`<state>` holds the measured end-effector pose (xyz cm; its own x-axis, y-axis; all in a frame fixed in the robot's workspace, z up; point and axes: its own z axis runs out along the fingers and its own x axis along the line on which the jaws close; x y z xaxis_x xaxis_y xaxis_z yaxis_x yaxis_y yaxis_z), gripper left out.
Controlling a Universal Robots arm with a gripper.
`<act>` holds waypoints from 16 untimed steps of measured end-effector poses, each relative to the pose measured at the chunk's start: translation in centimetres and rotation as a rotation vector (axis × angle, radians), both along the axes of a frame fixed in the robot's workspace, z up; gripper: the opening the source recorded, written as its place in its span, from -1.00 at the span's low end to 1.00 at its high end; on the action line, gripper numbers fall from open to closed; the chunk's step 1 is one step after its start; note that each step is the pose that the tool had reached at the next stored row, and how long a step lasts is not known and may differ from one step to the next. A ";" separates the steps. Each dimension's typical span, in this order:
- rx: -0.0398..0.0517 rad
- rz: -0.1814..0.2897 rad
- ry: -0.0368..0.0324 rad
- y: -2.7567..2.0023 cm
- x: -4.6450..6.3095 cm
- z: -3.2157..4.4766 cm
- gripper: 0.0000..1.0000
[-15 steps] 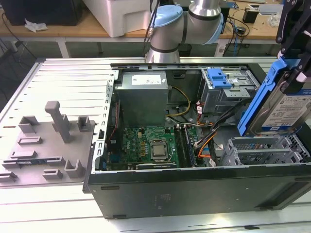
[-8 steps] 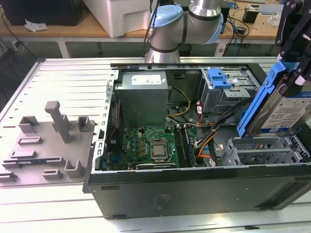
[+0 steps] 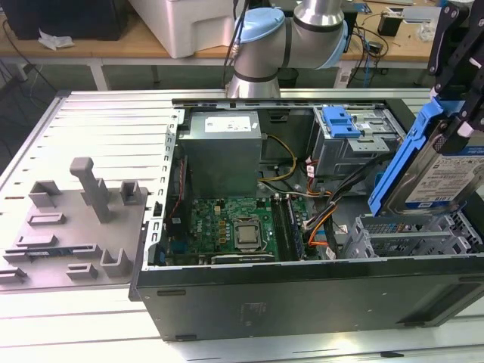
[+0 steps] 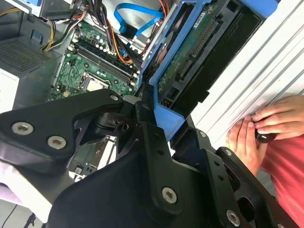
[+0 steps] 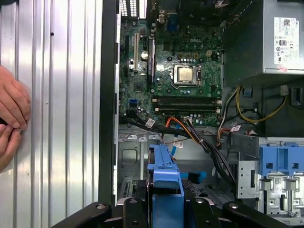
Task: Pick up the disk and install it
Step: 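Insert the disk into the insertion slot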
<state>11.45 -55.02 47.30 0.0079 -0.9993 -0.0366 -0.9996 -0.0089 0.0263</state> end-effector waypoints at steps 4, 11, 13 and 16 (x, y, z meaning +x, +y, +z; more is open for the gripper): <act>0.0011 0.000 0.0000 -0.04 0.0 -0.19 -0.26; 0.0025 0.000 0.0000 -0.19 0.0 -0.48 -0.26; 0.0027 0.000 0.0000 -0.22 0.0 -0.52 -0.26; 0.0030 0.000 0.0000 -0.26 -0.1 -0.63 -0.26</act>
<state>11.31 -55.28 46.67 0.0080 -0.9992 -0.0396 -0.9996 -0.0090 0.0263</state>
